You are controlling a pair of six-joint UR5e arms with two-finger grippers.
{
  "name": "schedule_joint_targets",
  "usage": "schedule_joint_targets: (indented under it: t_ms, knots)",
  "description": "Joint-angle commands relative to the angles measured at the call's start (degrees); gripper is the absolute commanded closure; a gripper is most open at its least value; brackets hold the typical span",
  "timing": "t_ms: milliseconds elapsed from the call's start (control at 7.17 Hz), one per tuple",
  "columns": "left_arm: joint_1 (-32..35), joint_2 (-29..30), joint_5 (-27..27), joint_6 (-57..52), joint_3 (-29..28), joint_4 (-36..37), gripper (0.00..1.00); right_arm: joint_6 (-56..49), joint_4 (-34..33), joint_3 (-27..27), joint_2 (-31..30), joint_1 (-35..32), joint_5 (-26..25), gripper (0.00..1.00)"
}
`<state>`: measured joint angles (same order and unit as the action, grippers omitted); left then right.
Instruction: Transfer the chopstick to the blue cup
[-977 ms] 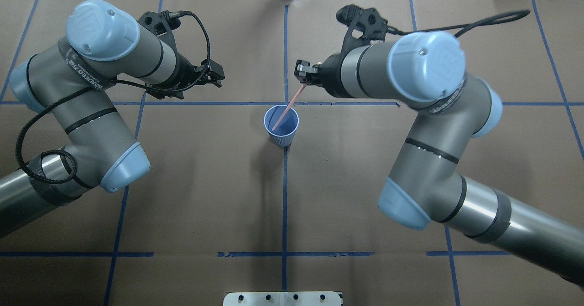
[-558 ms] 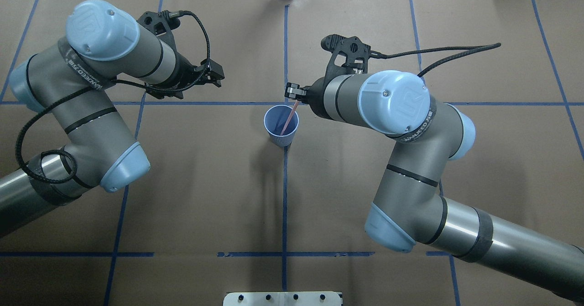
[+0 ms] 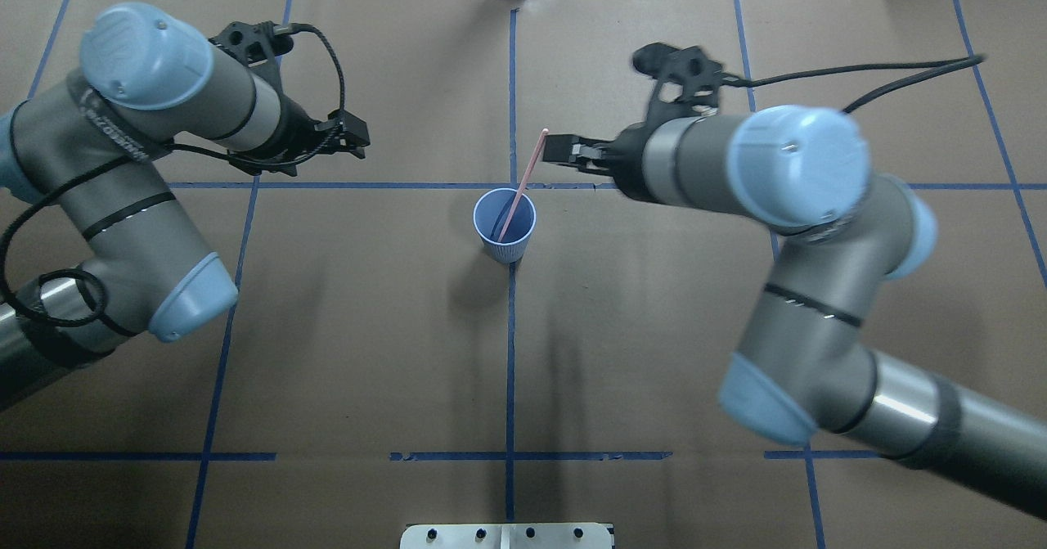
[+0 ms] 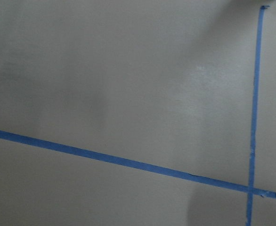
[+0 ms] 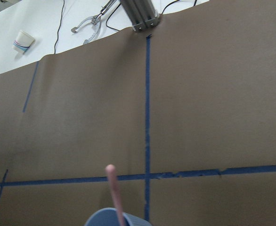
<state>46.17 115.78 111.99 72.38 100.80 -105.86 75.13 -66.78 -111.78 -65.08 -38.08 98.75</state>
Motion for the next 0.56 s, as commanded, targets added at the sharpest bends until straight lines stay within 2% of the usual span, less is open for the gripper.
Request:
schedule_joint_targets:
  t_ms: [0, 140, 279, 419]
  knots:
    - [8.10, -10.34, 10.46, -9.91, 0.28, -7.66, 0.00, -14.90, 0.16, -3.36, -12.30, -17.28, 21.03, 0.00]
    - [14.15, -14.40, 15.57, -18.85, 0.10, -8.21, 0.00, -28.49, -0.45, 0.04, -15.75, -27.65, 29.32, 0.00]
    - [21.43, -17.75, 20.58, -29.91, -0.85, -7.52, 0.00, -42.73, -0.45, 7.12, -17.44, -37.06, 37.75, 0.00]
    - [28.12, -19.87, 22.72, -43.42, -2.78, -5.95, 0.00, -56.96, -0.54, 14.67, -18.32, -43.94, 40.01, 0.00]
